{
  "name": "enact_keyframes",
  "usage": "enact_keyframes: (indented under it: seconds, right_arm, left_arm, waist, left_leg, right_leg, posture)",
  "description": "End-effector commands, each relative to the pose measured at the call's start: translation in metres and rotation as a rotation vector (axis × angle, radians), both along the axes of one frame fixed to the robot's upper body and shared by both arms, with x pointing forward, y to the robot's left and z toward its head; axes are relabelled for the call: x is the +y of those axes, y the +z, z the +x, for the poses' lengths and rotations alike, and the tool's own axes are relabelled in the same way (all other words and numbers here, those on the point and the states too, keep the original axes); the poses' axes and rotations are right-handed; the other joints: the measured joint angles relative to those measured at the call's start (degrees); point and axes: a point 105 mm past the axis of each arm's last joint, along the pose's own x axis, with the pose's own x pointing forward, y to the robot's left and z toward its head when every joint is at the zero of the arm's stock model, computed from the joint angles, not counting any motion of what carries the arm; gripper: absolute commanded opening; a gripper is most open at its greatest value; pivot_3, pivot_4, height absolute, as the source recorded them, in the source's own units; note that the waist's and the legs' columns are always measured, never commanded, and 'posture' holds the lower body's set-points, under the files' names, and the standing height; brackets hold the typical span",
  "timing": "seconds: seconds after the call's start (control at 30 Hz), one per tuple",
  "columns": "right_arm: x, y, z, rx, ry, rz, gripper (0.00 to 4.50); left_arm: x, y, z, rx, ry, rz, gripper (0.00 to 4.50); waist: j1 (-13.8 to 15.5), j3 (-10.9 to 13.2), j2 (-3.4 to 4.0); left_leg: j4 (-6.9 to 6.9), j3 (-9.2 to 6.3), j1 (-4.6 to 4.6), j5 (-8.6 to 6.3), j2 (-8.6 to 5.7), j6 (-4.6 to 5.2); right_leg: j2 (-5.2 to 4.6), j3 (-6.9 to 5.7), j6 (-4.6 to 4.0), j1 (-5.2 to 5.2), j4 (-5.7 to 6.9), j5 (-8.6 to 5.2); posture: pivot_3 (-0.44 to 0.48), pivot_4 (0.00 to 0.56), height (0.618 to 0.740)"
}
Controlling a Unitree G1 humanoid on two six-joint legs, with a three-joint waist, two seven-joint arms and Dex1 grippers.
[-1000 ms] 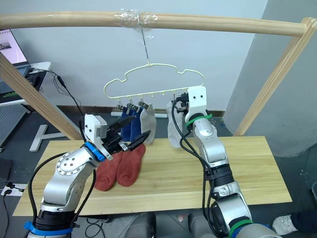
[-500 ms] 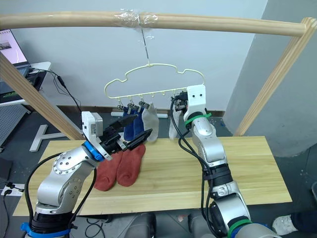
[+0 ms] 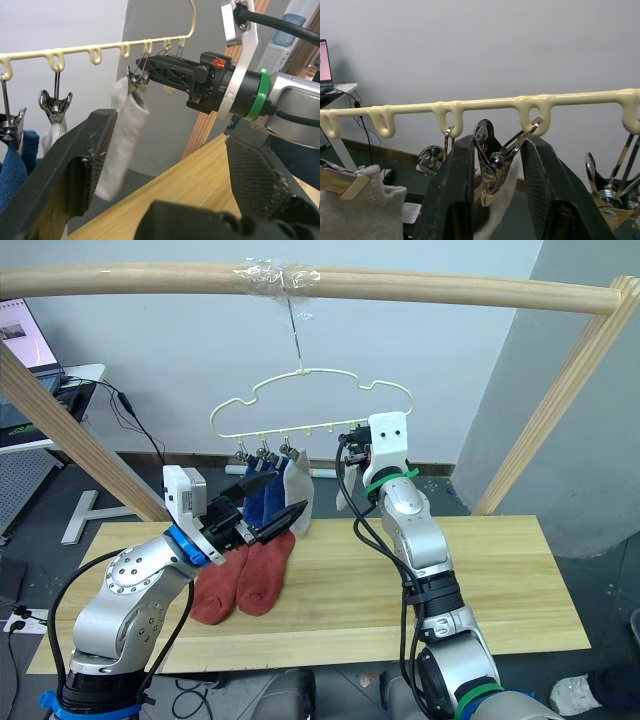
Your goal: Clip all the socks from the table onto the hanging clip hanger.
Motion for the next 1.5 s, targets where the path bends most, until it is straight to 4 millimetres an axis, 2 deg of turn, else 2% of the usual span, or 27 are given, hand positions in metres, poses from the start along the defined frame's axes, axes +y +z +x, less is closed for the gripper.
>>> enact_keyframes:
  seconds: [0.03,0.07,0.13,0.23,0.57,0.8,1.0,1.13,1.5]
  right_arm:
    - [-0.006,0.013,0.001,-0.039,-0.029,0.009,1.39]
    - [-0.009,0.012,0.002,-0.035,-0.041,0.008,1.39]
    - [-0.012,0.011,0.003,-0.031,-0.055,0.007,1.73]
    - [-0.013,0.011,0.004,-0.029,-0.062,0.011,2.55]
    - [-0.009,0.013,0.001,-0.034,-0.061,0.012,2.55]
    - [-0.019,0.006,-0.004,-0.014,-0.114,0.002,2.55]
    - [-0.020,0.009,-0.008,-0.019,-0.127,0.026,2.55]
    - [-0.016,0.010,-0.010,-0.020,-0.115,0.036,1.67]
    - [-0.009,0.010,-0.013,-0.008,-0.101,0.047,1.67]
  left_arm:
    - [-0.002,0.012,-0.005,-0.055,-0.003,0.003,3.98]
    - [-0.001,0.011,-0.004,-0.055,0.000,0.007,3.98]
    - [0.000,0.011,-0.004,-0.056,0.003,0.011,3.98]
    - [0.000,0.010,-0.003,-0.058,0.003,0.015,3.98]
    - [0.001,0.010,-0.001,-0.065,0.009,0.029,3.98]
    - [0.002,0.010,-0.002,-0.070,0.021,0.029,3.98]
    - [0.003,0.011,-0.001,-0.077,0.032,0.024,3.98]
    - [0.003,0.011,-0.001,-0.079,0.032,0.027,3.98]
    - [0.004,0.009,-0.002,-0.075,0.033,0.028,3.98]
  waist:
    - [0.1,0.0,0.00]
    - [0.1,0.0,0.00]
    - [0.3,0.0,0.00]
    - [0.5,0.0,0.01]
    - [0.7,0.0,0.00]
    - [0.9,0.0,0.00]
    - [0.8,0.0,0.01]
    - [0.8,0.0,0.01]
    - [0.9,0.0,0.01]
  left_leg:
    - [0.00,0.00,0.00,0.00,0.00,0.00]
    - [0.00,0.00,0.00,0.00,0.00,0.00]
    - [0.00,0.00,0.00,0.00,0.00,0.00]
    - [0.00,0.00,0.00,0.00,0.00,0.00]
    - [0.00,0.01,0.00,0.00,0.00,0.00]
    - [-0.01,0.00,0.00,0.00,0.00,0.00]
    - [-0.01,0.00,0.00,0.00,0.00,0.00]
    - [-0.01,0.00,0.00,0.00,0.00,0.00]
    - [-0.01,0.00,0.00,0.00,0.00,0.00]
  right_leg:
    - [0.00,0.00,0.00,0.00,0.00,0.00]
    - [0.00,0.00,0.00,0.00,0.00,0.00]
    - [0.00,0.00,0.00,0.00,0.00,0.00]
    - [0.00,0.00,0.00,0.00,-0.01,0.00]
    - [0.00,0.00,0.00,0.00,-0.01,0.00]
    - [0.00,0.00,0.00,0.00,-0.02,0.00]
    - [0.00,0.00,0.00,0.00,-0.02,0.00]
    - [0.00,0.00,0.00,0.00,-0.02,0.00]
    - [0.00,0.00,0.00,0.00,-0.03,0.00]
  posture:
    - [0.005,0.173,0.740]
    - [0.011,0.175,0.740]
    - [0.011,0.175,0.740]
    - [0.008,0.175,0.740]
    - [0.011,0.172,0.740]
    - [0.014,0.173,0.740]
    - [0.014,0.173,0.740]
    - [0.015,0.175,0.740]
    - [0.019,0.174,0.740]
